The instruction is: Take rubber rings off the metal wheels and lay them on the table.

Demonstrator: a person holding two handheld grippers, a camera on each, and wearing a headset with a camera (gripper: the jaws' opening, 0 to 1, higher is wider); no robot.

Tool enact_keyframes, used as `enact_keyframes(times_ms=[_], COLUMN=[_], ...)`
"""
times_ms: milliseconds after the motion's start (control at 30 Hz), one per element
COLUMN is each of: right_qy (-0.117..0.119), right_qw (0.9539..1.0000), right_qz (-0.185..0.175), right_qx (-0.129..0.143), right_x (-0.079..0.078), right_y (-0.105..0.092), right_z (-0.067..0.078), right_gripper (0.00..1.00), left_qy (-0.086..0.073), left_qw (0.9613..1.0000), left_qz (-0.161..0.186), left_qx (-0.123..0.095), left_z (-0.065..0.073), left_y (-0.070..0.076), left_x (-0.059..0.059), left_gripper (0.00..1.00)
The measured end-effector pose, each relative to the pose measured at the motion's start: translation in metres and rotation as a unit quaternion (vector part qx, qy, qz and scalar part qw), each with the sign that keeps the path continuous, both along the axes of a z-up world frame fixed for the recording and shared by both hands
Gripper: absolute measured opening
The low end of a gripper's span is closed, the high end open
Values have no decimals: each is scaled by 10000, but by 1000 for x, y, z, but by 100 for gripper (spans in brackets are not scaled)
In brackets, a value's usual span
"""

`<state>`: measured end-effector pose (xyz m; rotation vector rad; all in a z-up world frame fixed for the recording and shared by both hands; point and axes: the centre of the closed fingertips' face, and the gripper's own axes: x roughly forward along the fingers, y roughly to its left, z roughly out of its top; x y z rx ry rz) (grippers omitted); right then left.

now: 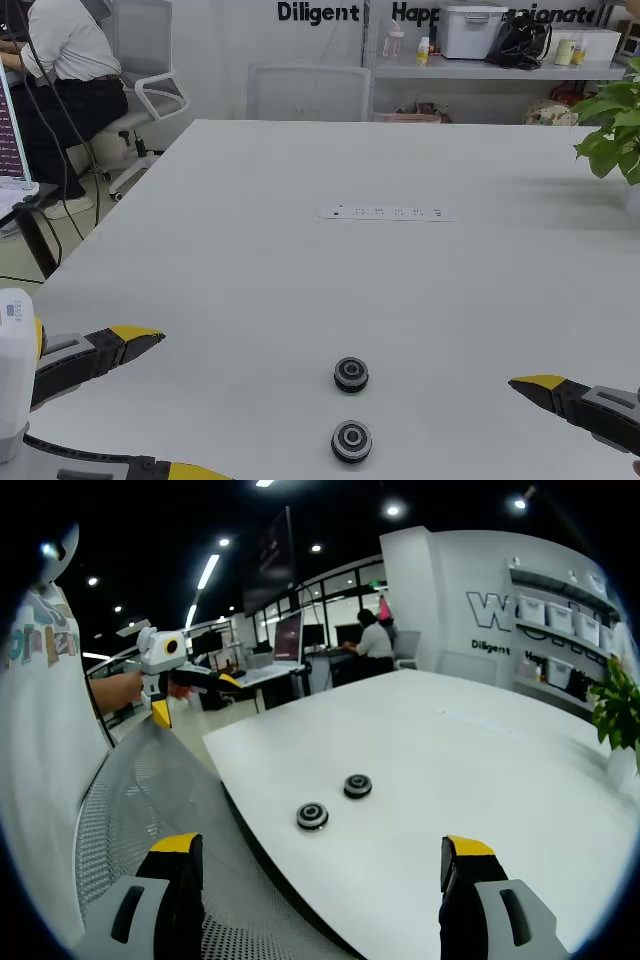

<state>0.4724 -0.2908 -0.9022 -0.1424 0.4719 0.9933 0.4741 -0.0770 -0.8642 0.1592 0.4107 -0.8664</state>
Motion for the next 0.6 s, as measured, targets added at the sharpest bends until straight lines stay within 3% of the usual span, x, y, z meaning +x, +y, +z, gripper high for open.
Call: enact_keyframes(times_ms=[600], right_qy=[-39], right_qw=[9999], right_qz=[90], right_qx=[-107], right_x=[6], right_y=[1], right_z=[0], right_gripper=[99], left_qy=[-89], left_qw=[9999], left_qz=[113], left_qx=[-29], left_z=[5], left_y=[3], left_x=[3], left_gripper=[100])
